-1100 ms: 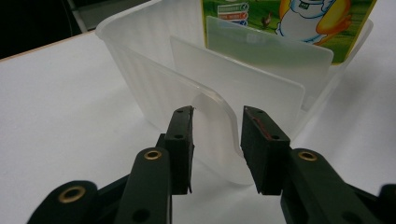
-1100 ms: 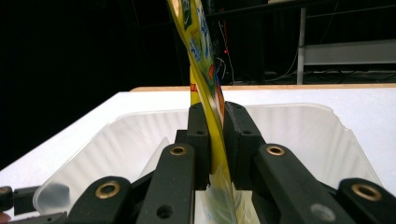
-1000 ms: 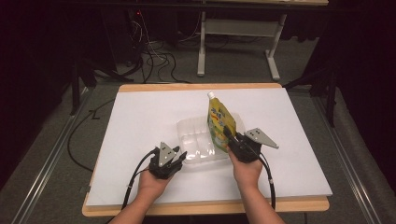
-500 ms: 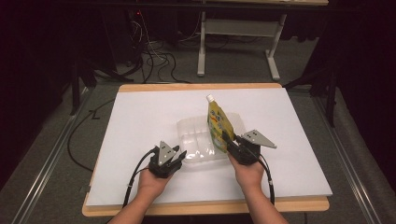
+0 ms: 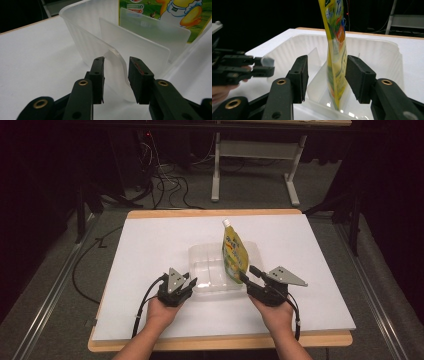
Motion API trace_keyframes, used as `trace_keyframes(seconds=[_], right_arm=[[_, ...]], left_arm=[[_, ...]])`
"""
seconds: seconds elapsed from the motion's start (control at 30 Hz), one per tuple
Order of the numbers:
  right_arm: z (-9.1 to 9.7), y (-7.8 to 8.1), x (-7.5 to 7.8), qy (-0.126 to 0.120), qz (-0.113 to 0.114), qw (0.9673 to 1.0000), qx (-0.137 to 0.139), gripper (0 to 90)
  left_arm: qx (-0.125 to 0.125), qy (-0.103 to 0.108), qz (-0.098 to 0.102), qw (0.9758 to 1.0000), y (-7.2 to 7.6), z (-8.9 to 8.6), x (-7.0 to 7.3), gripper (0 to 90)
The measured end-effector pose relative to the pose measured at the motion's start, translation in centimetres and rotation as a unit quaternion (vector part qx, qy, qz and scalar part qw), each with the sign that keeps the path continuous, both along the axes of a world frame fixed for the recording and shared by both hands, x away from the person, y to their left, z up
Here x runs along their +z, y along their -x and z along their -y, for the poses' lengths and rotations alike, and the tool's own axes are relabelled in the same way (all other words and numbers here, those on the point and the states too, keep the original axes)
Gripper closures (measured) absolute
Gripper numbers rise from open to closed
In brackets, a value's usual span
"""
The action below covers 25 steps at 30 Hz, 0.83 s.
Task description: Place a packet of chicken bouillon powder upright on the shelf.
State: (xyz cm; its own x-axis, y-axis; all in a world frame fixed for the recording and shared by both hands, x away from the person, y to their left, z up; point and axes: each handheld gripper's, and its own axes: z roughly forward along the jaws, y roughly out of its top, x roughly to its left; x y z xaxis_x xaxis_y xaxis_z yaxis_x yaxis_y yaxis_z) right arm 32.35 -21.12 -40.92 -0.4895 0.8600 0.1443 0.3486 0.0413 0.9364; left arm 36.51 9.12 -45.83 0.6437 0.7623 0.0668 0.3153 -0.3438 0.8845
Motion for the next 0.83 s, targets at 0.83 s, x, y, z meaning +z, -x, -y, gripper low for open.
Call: trace_keyframes(seconds=[0.83], right_arm=[[13.3, 1.9, -1.0, 0.014, 0.017, 0.9933, -0.113, 41.5]], left_arm=[[0.058, 0.079, -0.036, 0.9945, 3.1, -9.4, 1.7, 47.0]])
